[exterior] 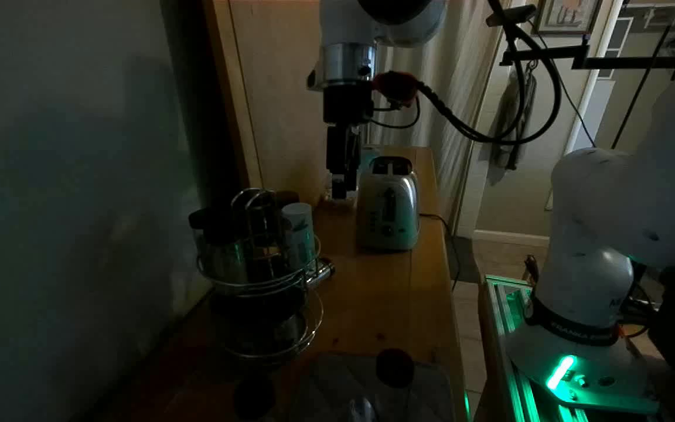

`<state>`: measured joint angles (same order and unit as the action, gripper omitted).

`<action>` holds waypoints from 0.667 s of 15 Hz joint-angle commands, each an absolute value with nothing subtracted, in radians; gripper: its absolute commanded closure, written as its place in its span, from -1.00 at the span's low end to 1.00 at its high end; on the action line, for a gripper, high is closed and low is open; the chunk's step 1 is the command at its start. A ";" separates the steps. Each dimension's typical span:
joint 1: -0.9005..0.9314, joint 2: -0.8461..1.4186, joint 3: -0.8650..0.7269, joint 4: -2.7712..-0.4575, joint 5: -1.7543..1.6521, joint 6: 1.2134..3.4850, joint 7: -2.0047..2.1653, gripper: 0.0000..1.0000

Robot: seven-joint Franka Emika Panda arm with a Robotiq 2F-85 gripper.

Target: Move the white bottle from the top rack to the bottom rack

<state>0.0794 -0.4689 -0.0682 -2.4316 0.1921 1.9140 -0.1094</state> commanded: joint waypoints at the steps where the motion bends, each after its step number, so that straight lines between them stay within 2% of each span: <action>1: 0.063 -0.468 -0.054 -2.430 0.198 1.910 -0.115 -1.00; 5: 0.063 -0.468 -0.054 -2.430 0.198 1.910 -0.115 -1.00; 10: 0.080 -0.518 0.033 -2.437 0.155 2.076 -0.071 -1.00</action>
<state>0.0783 -0.4823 -0.0186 -2.4303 0.1898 2.0081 -0.0973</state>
